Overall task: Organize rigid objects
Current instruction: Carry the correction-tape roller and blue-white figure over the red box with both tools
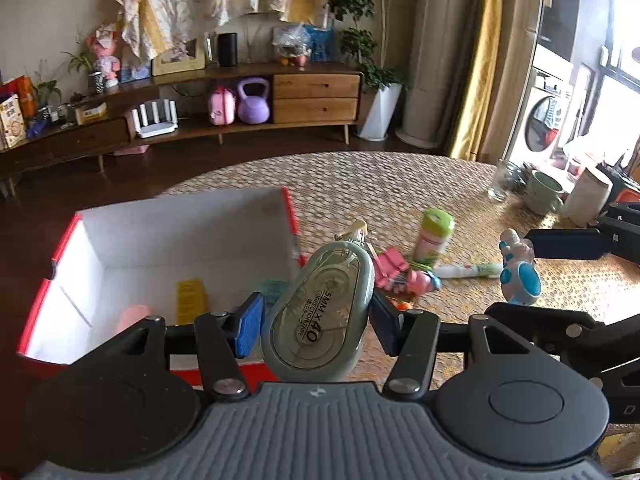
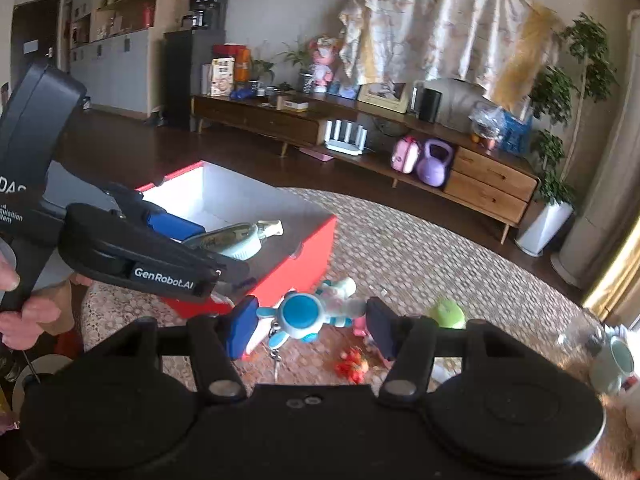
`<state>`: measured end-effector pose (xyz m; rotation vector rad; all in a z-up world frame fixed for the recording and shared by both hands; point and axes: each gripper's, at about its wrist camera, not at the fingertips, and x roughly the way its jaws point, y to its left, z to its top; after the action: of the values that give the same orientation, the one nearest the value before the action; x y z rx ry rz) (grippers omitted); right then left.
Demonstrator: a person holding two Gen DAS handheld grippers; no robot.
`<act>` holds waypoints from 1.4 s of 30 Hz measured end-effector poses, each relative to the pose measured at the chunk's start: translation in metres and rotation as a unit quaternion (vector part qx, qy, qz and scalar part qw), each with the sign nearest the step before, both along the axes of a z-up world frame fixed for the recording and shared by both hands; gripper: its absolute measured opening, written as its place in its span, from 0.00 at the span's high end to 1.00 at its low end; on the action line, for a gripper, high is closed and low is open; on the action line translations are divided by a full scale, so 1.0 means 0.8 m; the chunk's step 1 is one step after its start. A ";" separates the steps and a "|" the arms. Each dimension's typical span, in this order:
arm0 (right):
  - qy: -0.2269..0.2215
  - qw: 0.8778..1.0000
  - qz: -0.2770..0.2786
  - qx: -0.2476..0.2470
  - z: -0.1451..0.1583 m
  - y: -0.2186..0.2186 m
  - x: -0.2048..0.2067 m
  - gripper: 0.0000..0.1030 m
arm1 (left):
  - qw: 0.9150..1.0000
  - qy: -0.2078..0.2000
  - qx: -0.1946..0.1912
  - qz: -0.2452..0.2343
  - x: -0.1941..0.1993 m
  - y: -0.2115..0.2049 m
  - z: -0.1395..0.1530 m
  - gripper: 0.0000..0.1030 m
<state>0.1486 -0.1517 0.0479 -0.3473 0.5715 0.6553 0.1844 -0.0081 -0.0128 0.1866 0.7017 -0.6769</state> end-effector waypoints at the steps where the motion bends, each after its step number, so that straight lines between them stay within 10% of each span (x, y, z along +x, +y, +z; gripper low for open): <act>1: 0.000 1.000 0.003 -0.001 0.001 0.007 0.002 0.43 | 1.000 -0.002 0.000 0.003 0.004 0.006 0.001 0.45; 26: 0.000 0.997 0.069 -0.035 -0.025 0.152 0.060 0.43 | 0.995 0.000 0.057 0.083 0.142 0.114 -0.008 0.45; 42: 0.061 0.994 0.065 -0.065 -0.099 0.222 0.123 0.43 | 0.990 0.036 0.114 0.073 0.232 0.075 -0.060 0.45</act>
<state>0.2473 0.0261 -0.0312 -0.4720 0.7152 0.7705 0.3698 0.0516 -0.0609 0.3199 0.8539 -0.4647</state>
